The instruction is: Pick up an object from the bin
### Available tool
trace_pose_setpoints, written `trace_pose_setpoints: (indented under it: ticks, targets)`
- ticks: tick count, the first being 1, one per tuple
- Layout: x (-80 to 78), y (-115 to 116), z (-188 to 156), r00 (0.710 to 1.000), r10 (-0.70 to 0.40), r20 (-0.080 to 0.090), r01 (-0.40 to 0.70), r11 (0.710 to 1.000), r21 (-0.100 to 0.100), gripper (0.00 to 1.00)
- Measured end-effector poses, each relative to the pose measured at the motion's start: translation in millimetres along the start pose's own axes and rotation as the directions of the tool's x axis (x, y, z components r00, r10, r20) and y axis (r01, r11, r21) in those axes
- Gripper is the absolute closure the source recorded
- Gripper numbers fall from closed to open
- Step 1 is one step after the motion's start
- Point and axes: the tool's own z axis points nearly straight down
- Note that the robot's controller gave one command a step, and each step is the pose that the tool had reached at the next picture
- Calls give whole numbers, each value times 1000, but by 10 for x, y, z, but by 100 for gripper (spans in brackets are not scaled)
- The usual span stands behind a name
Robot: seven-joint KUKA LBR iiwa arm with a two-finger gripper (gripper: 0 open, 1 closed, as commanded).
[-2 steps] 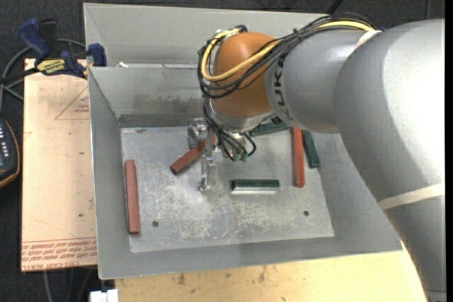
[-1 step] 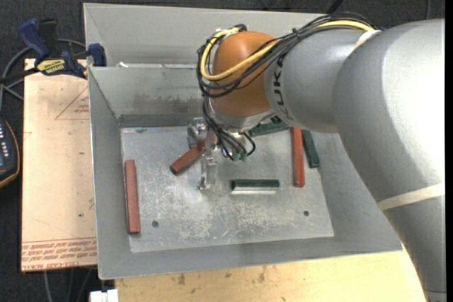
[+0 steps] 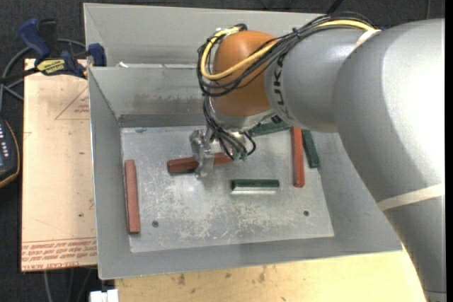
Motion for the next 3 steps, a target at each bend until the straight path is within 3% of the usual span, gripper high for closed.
trace_pose_setpoints:
  ticks: [1,2,3]
  targets:
    - [-21,7,-653,1000,1,5,-1,1000,0,100]
    - [-30,11,-695,1000,2,0,-2,1000,0,100]
    - [-47,15,-1048,1000,3,3,-3,1000,0,100]
